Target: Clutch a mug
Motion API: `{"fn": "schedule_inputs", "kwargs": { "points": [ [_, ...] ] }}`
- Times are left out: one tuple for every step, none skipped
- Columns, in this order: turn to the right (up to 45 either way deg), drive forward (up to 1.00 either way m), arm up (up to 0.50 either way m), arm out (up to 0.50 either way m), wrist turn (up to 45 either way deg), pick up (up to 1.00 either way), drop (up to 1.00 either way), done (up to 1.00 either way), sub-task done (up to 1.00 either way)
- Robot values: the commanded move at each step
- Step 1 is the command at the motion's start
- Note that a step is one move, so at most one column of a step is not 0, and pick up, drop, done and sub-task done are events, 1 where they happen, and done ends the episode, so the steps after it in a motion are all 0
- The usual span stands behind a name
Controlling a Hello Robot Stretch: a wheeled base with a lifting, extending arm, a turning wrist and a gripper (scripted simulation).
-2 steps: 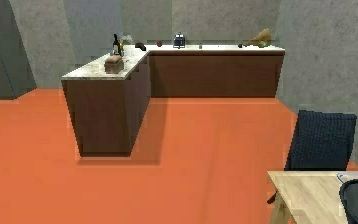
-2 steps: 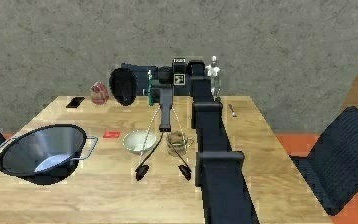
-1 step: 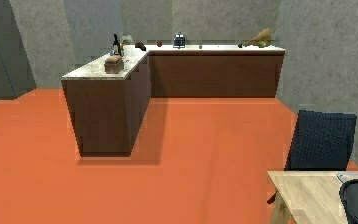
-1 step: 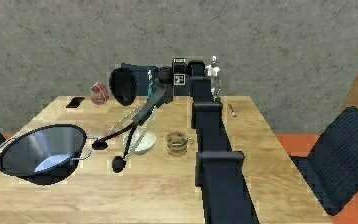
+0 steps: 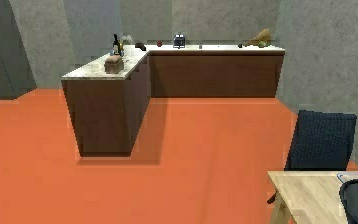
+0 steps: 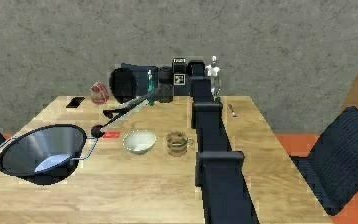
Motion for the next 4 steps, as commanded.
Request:
{"fn": "schedule_inputs", "kwargs": {
  "points": [
    [0.0,0.00,0.00,0.00,45.0,0.00,0.00,0.00,0.00],
    [0.0,0.00,0.00,0.00,45.0,0.00,0.00,0.00,0.00],
    [0.0,0.00,-0.30,0.00,0.0,0.00,0.00,0.00,0.00],
    [0.0,0.00,0.00,0.00,0.0,1.00,0.00,0.00,0.00]
  ]
}}
